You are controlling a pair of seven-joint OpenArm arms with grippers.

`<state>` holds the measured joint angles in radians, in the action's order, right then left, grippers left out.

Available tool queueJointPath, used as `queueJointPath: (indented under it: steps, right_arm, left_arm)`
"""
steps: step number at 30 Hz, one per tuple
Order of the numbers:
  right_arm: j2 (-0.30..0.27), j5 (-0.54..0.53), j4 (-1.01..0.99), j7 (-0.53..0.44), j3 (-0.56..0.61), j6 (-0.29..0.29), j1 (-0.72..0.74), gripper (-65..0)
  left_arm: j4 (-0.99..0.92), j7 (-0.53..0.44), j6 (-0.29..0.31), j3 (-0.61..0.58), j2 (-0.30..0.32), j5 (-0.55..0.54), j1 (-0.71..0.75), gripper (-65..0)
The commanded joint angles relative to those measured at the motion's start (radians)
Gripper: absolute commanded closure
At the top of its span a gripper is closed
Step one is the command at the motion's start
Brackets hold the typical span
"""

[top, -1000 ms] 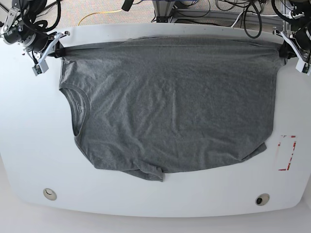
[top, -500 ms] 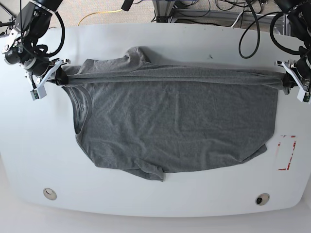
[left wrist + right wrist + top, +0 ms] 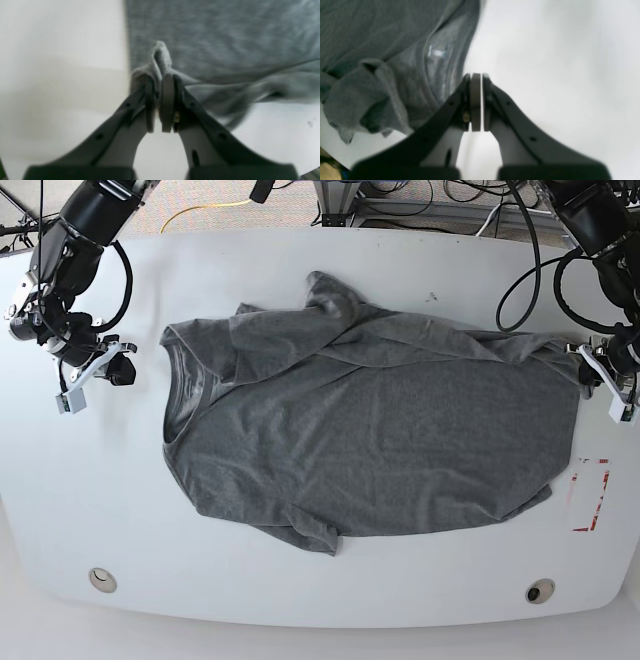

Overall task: Fold the T-shirt properly
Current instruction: 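Open both grippers and release the shirt shoulders, then grasp the shirt shoulder edges again with both grippers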

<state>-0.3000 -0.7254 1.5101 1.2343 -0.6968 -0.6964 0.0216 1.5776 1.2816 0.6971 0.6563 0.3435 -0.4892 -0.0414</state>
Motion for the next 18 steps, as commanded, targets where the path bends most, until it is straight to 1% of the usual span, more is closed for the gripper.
queueJointPath:
  steps: [1,3,6,8,9,12,13,14,17,18]
  right_arm:
    - [-0.017,-0.020,-0.016,-0.031,-0.005,-0.002,0.033,0.0]
    - [-0.017,-0.020,-0.044,-0.046,-0.005,-0.002,0.047,0.0]
    - [-0.017,-0.020,-0.073,-0.054,-0.005,-0.002,0.059,0.0]
    - [-0.017,-0.021,-0.075,-0.052,-0.005,-0.002,0.059,-2.7]
    - [-0.017,-0.029,-0.067,-0.047,-0.005,-0.002,0.054,-5.4]
    - [-0.015,-0.047,0.016,0.003,-0.007,-0.002,0.030,-17.4]
    - [-0.001,-0.070,0.065,0.029,-0.008,-0.002,0.002,-24.7]
    - [0.017,-0.089,0.103,0.042,-0.013,-0.002,-0.021,-30.0]
    - [0.060,-0.119,0.225,0.045,-0.016,-0.002,-0.096,-44.1]
    - [0.071,-0.118,0.252,0.046,-0.014,-0.002,-0.117,-46.9]
  left_arm:
    - [-0.007,-0.040,0.001,-0.014,0.018,-0.012,-0.021,-1.4]
    - [-0.023,-0.069,0.001,-0.043,0.019,-0.012,-0.022,-1.4]
    - [-0.044,-0.082,0.001,-0.062,0.021,-0.012,-0.024,-1.5]
    - [-0.050,-0.082,0.001,-0.062,0.021,-0.012,-0.024,-1.7]
    - [-0.055,-0.082,0.001,-0.062,0.021,-0.012,-0.027,-1.7]
    - [-0.055,-0.082,0.001,-0.063,0.021,-0.010,-0.035,-1.7]
    - [-0.053,-0.082,0.001,-0.063,0.022,-0.010,-0.035,-1.7]
    - [-0.055,-0.082,0.001,-0.063,0.024,-0.010,-0.035,-1.7]
    - [-0.058,-0.084,0.001,-0.063,0.045,-0.010,-0.036,-1.7]
    - [-0.056,-0.084,0.001,-0.065,0.044,-0.010,-0.036,-1.7]
